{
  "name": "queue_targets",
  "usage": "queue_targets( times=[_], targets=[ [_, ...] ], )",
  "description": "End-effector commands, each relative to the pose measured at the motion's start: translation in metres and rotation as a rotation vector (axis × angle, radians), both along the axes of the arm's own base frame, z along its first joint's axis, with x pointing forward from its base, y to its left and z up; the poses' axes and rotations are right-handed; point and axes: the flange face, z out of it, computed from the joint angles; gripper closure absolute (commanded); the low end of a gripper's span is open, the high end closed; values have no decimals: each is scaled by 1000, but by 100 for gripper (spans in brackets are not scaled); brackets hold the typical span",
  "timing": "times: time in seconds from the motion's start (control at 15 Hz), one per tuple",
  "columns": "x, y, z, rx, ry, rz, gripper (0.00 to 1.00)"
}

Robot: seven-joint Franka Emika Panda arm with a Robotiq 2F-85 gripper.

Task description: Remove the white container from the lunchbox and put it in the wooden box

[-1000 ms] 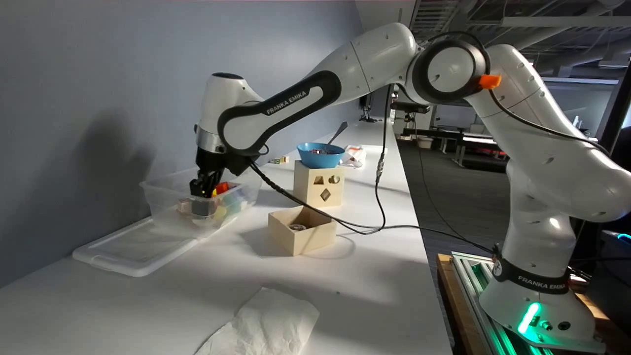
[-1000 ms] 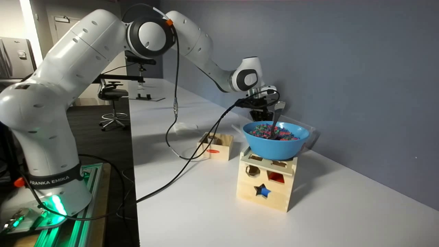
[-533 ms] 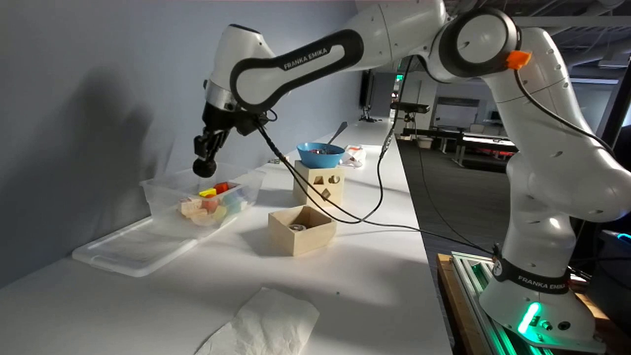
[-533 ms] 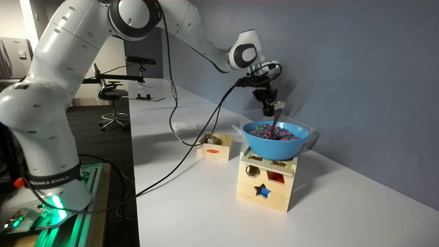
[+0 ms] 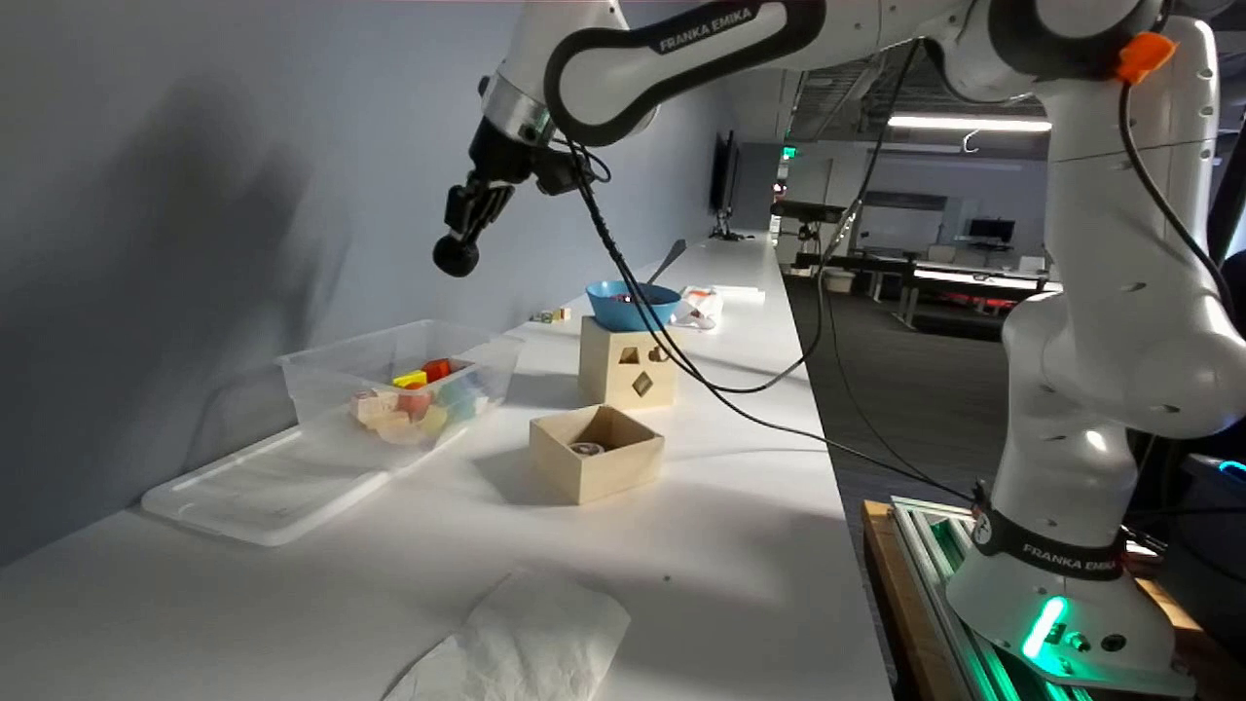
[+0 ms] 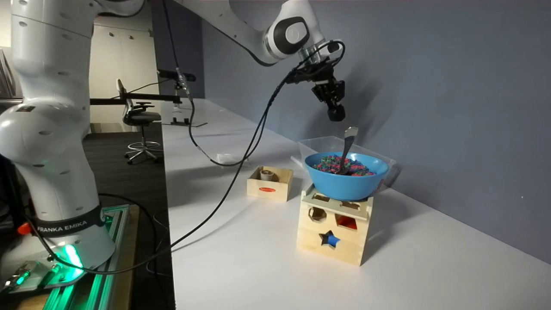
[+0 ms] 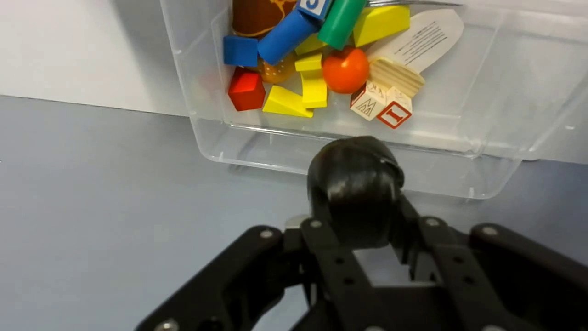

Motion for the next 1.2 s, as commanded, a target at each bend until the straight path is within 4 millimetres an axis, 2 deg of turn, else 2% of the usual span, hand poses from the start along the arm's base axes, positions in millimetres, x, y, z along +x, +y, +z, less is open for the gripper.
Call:
queue_targets(
  times=[0.0, 0.2, 0.33, 0.53, 0.73, 0.8, 1.0, 1.13],
  targets=[
    [-64, 10, 2, 57, 17, 48, 91],
    [-111, 19, -7, 97, 80, 29, 91],
    [-143, 23, -21, 112, 134, 14, 91],
    [-175, 22, -41, 112, 239, -29, 91],
    [-186, 11, -64, 127, 306, -137, 91],
    [-189, -2, -76, 117, 300, -163, 91],
    [-180, -20, -101, 134, 282, -236, 91],
    [-168, -25, -118, 157, 278, -240, 91]
  ],
)
